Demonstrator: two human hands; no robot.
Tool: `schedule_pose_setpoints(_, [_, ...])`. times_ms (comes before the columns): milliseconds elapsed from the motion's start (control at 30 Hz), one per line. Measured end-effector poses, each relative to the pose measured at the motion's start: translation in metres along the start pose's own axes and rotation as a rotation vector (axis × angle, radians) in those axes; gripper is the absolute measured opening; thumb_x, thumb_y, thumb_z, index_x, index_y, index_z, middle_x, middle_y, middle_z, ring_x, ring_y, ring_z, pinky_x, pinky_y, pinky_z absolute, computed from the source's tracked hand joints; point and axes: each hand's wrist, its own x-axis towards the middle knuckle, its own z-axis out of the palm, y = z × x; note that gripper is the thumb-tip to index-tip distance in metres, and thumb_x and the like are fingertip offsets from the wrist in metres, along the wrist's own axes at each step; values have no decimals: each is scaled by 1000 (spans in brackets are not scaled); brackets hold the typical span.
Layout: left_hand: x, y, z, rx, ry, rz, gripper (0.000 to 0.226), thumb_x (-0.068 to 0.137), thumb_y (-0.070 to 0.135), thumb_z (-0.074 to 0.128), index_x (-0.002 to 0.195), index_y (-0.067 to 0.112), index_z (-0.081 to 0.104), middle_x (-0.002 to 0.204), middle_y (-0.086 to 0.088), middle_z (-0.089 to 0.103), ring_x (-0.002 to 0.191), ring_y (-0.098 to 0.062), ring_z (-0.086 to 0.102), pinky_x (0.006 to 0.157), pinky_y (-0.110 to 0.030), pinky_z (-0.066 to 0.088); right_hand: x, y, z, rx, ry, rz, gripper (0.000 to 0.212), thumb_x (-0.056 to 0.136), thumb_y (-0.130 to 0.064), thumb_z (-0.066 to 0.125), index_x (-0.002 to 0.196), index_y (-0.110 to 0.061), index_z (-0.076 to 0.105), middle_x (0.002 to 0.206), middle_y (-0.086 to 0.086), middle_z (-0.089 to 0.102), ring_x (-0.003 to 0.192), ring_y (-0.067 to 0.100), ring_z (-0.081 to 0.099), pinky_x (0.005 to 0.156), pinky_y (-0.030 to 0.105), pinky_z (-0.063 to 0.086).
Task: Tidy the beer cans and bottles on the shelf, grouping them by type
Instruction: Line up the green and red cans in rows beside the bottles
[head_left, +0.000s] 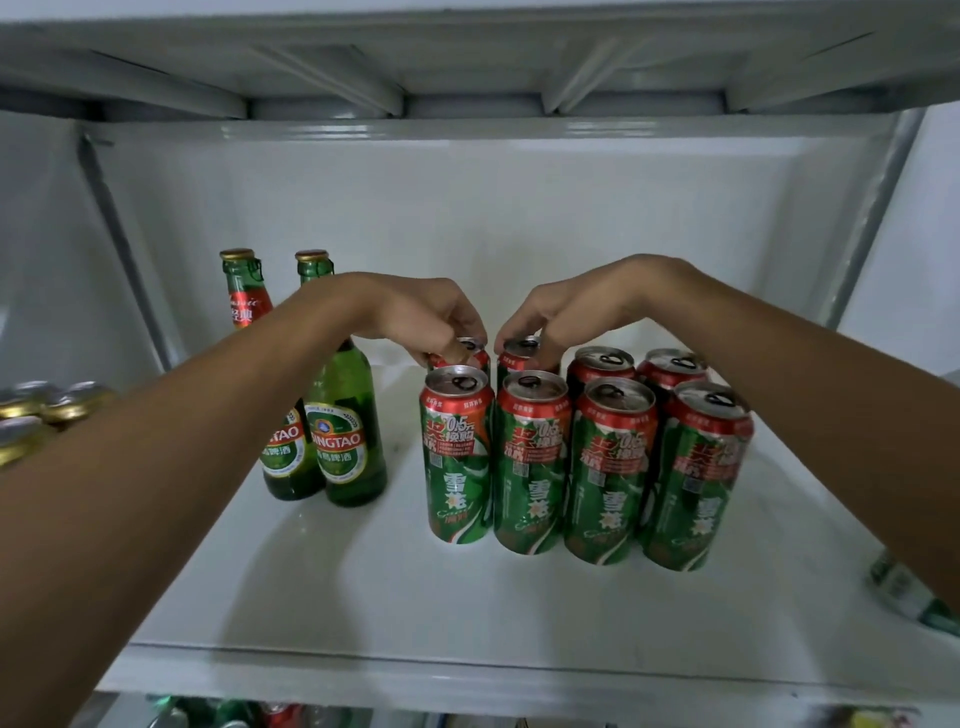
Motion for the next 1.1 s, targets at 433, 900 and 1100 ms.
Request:
schedule_pose_setpoints(433, [-3,9,2,33,-44,-62,45,101,39,60,141,18,58,134,-1,64,119,-20,64,103,-43,56,-29,7,7,250,290,22,39,102,-38,60,138,-25,63,135,-10,65,126,8,59,110,30,48])
schedule_pose_setpoints(900, [-4,127,48,130,583,792,21,97,32,61,109,21,74,114,8,69,108,-10,64,97,-40,52,-201,84,35,105,904,289,21,100,-29,65,113,-19,78,118,-8,74,114,8,65,99,18,41])
schedule_pose_setpoints(1100, [14,197,101,71,437,853,25,96,43,57,114,31,69,119,15,63,115,-10,60,99,-44,51,-269,121,71,153,911,452,21,100,-30,64,113,-21,79,117,-9,75,114,7,65,102,24,44])
